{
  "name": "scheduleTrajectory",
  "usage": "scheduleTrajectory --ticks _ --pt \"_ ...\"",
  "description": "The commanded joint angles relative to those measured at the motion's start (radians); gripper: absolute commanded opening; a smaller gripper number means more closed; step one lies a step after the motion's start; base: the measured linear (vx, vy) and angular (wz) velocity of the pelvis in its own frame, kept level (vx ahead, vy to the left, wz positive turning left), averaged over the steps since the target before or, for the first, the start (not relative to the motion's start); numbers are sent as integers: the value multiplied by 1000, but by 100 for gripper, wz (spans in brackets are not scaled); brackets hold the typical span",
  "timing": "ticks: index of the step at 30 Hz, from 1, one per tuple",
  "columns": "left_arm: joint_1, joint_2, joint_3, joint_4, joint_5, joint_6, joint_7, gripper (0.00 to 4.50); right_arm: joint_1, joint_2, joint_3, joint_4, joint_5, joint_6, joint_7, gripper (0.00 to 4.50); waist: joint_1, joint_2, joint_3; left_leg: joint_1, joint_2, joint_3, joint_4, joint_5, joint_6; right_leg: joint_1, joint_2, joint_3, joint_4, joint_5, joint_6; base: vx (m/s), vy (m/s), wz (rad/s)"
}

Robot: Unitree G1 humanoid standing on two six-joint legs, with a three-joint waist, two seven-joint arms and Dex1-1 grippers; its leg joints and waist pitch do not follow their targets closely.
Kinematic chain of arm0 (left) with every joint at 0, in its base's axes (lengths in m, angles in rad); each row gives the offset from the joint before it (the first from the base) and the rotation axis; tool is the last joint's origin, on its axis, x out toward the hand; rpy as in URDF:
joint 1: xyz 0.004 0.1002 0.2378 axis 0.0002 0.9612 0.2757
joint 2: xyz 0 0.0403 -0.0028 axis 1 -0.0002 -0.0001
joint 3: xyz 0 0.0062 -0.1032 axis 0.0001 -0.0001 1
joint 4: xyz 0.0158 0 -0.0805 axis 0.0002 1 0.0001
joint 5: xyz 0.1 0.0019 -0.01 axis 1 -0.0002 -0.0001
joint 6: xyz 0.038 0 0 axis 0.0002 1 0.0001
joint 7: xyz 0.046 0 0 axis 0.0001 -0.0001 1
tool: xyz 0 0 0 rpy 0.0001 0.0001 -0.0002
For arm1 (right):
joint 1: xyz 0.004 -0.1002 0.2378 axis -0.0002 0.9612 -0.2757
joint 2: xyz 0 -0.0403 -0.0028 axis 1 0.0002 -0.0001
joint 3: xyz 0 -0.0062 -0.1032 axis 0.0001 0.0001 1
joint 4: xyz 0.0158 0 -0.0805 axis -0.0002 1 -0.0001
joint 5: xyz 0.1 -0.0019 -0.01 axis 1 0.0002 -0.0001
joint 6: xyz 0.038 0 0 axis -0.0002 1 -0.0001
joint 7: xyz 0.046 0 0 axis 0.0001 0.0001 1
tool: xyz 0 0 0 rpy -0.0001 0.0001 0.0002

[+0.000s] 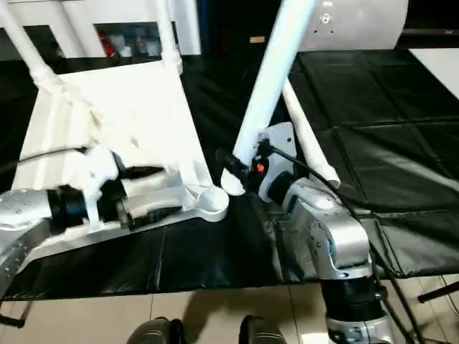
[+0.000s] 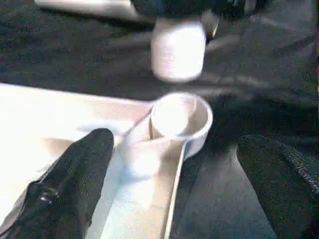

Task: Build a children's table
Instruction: Pick table leg, then insert table leg to table base

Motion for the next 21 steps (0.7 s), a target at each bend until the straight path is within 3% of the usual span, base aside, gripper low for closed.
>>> scheduleTrajectory --ticks 1,3,5,6,9,16,21 --pt "13 -10 -33 33 39 -31 0 432 5 17 -25 -41 5 -49 -24 192 -3 11 -67 11 59 -11 -83 -118 26 55 -106 61 -76 -256 -175 0 0 0" --pt "16 -27 -41 64 64 -71 10 411 13 7 -16 -51 -6 -56 -26 192 -3 9 -70 10 59 -11 -83 -104 27 58 -104 60 -75 -235 -175 0 0 0" --pt "8 -46 -44 100 72 -82 19 401 19 9 -10 -49 -36 -117 -33 192 -3 8 -71 9 59 -9 -82 -99 27 56 -104 60 -73 -219 -178 0 0 0" --pt "0 -58 -47 123 67 -78 20 387 21 12 -11 -48 -35 -127 -28 192 -4 3 -71 8 56 -8 -82 -98 28 60 -106 61 -73 -220 -180 0 0 0" --pt "-2 -67 -55 141 55 -81 1 364 28 14 -13 -53 -16 -119 -7 192 -4 5 -69 10 58 -9 -84 -109 33 57 -106 63 -75 -246 -180 0 0 0" --pt "-27 -78 -83 220 88 -104 -37 304 45 -7 9 -65 -6 -98 17 192 -6 -3 -70 8 57 -6 -83 -90 48 57 -107 64 -77 -245 -174 0 0 0" --pt "-36 -70 -99 242 104 -108 -56 266 43 -15 14 -61 -13 -104 30 192 -5 1 -71 9 59 -7 -84 -89 51 57 -107 64 -77 -247 -174 0 0 0"
